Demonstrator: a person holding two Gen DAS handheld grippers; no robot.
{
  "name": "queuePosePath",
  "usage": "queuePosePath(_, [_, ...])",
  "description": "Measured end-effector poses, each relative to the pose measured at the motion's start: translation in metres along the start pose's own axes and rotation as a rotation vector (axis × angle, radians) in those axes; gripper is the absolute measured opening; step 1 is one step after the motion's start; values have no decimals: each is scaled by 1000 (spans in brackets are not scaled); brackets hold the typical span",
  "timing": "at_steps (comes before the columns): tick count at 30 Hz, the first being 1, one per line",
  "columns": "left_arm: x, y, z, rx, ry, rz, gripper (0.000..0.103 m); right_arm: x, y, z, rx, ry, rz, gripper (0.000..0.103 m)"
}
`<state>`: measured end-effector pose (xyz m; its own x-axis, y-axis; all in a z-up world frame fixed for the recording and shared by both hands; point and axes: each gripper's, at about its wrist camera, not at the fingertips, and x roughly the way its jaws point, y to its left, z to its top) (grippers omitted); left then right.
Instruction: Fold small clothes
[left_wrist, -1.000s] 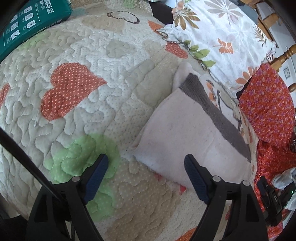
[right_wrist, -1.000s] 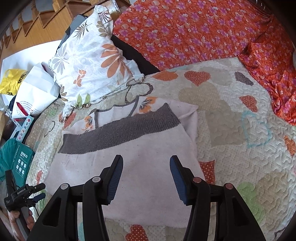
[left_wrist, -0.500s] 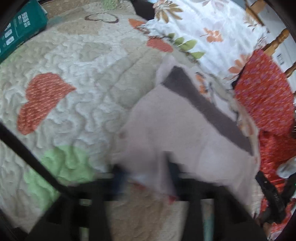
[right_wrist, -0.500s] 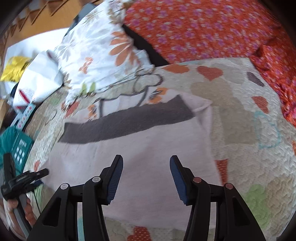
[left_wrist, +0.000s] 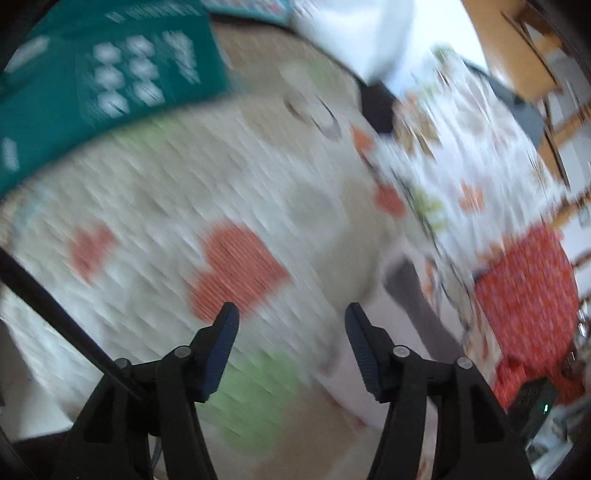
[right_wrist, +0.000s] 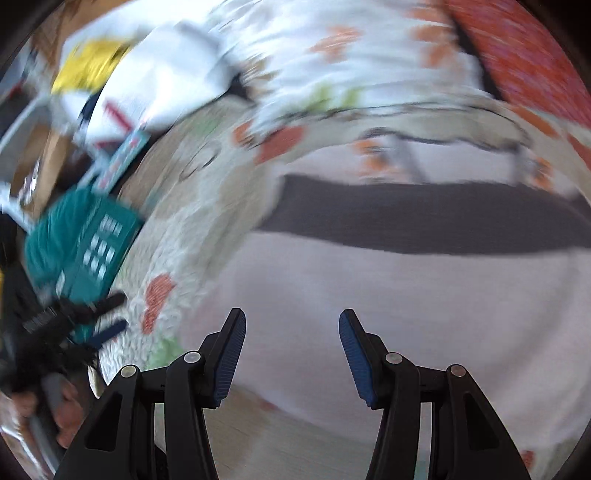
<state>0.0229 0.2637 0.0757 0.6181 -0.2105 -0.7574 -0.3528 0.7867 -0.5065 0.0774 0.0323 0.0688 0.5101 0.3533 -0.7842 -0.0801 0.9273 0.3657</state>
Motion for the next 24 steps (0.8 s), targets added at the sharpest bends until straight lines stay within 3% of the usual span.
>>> queuePosePath(5, [-22,36,25,-118,-111,64,60,58,74,10,-133,69,-166,59])
queuePosePath(10, [-18,48,29,-167,-74,16,61,105,90,2,-202,162,-395,59])
queuePosePath(11, [-17,48,28,-169,-67,10,61,105,90,0,-210,138,-413,57])
queuePosePath(12, [-15,47,27,-169,-62,8,61,104,90,-1,-216,118,-440,42])
queuePosePath(13, [-14,46,26,-166,-57,6,61,103,89,-3,-231,111,-479,20])
queuePosePath(16, [-13,41,22,-149,-56,11,61,97,83,-3,-251,106,-459,11])
queuePosePath(18, [-13,34,19,-127,-59,17,61,84,75,3,-212,95,-385,10])
queuePosePath(24, [-6,13,7,-70,-51,34,61,-12,-2,32,25,-50,-217,10])
